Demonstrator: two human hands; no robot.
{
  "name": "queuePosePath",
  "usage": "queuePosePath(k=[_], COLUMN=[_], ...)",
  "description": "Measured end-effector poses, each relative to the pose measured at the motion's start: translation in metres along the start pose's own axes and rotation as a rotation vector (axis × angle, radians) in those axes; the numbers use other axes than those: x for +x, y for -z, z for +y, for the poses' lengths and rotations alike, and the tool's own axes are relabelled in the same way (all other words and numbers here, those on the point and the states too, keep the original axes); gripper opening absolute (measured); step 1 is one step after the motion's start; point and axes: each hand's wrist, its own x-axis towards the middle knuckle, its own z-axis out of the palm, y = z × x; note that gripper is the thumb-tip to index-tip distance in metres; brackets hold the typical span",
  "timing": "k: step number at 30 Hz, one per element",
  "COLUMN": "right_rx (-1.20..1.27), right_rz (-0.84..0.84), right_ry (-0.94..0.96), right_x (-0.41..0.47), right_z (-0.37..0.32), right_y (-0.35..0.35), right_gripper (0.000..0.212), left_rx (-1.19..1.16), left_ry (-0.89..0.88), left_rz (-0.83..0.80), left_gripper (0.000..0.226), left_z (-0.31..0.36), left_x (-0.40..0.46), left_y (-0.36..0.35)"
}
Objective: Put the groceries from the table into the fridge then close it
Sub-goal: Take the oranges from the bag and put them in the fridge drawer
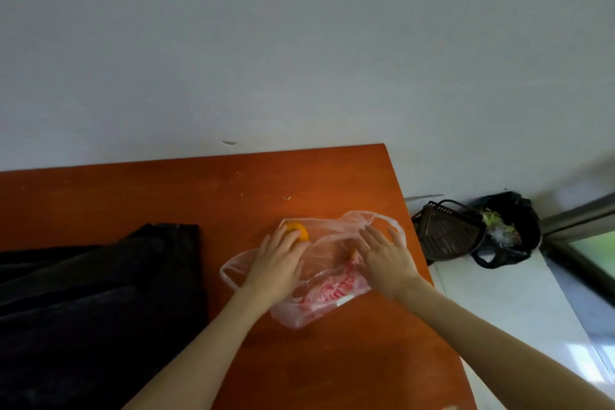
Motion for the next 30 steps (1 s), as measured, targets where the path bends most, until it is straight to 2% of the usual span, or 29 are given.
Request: queuePosePath(k=[5,14,17,19,20,22,24,27,30], right_rx=[0.148,0.283,0.431,0.646,0.725,0.688,0.551,0.359,0.345], right_rz=[-0.010,-0.068,-0.124,-0.204,-0.203,-0.111,-0.049,-0.095,-0.148], right_ry=[-0.046,-0.049,-0.004,-0.050,-0.078,-0.172,-0.254,-0.314,-0.371], right_x=[0.000,-0.003,-0.002,0.000,0.001,0.005,0.008,0.010,0.009], right_z=[0.023,0.036,0.044,0.052,0.055,0.054,0.044,0.025,0.020], right_y=[-0.005,-0.022,-0.020,-0.016,-0.015,-0.014,-0.017,-0.024,-0.028], right_gripper=[0.053,0.077,0.080,0.071,0.059,0.031,0.051,0.080,0.094], left_rx=[-0.001,-0.020,-0.042,-0.074,-0.104,-0.157,-0.195,-0.251,-0.264], left_ry=[0.013,0.134,0.160,0.157,0.157,0.167,0.185,0.216,0.232], left_rz=[-0.028,-0.040,-0.065,-0.078,-0.085,-0.082,-0.053,-0.014,-0.011], left_gripper=[0.048,0.059,0.062,0.062,0.062,0.061,0.061,0.061,0.060], left_z=[-0.002,-0.003,-0.001,0.001,0.003,0.005,0.007,0.009,0.009], left_x=[0.029,0.043,0.045,0.045,0.044,0.041,0.037,0.034,0.032], left_y=[-0.001,-0.011,-0.013,-0.015,-0.017,-0.021,-0.026,-0.029,-0.028])
